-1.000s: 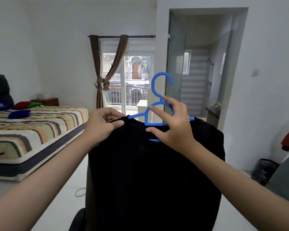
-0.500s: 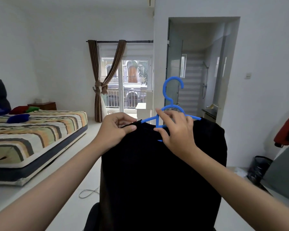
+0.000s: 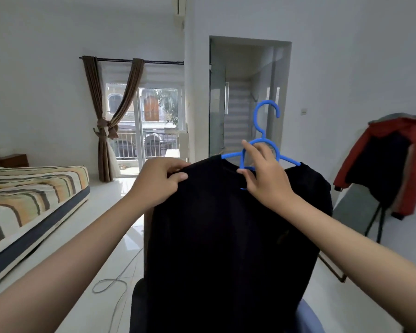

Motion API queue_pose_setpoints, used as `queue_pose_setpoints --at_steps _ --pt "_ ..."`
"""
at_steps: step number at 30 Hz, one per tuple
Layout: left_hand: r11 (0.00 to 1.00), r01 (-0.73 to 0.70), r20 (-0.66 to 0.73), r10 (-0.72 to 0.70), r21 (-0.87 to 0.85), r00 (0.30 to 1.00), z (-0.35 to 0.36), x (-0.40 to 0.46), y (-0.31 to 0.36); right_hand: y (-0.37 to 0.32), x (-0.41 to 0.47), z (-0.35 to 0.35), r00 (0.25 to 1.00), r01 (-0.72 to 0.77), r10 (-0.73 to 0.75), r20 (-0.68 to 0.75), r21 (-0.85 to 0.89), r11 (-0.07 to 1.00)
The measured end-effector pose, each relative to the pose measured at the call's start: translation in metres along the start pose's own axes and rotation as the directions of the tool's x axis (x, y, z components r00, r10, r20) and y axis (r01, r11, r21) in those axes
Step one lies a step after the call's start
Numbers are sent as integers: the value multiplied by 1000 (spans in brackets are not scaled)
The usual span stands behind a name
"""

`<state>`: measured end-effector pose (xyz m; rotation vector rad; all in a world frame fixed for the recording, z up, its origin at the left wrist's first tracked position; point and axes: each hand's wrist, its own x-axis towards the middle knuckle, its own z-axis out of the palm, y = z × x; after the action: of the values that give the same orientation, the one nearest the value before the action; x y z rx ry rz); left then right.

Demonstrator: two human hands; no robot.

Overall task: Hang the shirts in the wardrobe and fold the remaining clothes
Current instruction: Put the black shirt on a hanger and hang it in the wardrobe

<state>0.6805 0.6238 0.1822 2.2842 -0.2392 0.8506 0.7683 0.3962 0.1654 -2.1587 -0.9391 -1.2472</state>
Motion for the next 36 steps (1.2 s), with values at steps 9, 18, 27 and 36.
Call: queue_pose_setpoints --at_steps 9,18,27,36 --pt "971 -156 84 173 -183 981 18 -22 69 -9 -47 -119 998 -57 56 -11 -236 970" --pt "797 -273 149 410 -539 900 70 -71 192 -38 -130 -298 981 -195 165 -104 -474 859" --pt "584 -209 202 559 -784 804 124 -157 323 -99 -225 -461 932 -346 317 -175 -686 640" --pt "338 -126 172 723 -933 670 154 -226 436 -164 -283 -575 880 -428 370 -300 -838 339"
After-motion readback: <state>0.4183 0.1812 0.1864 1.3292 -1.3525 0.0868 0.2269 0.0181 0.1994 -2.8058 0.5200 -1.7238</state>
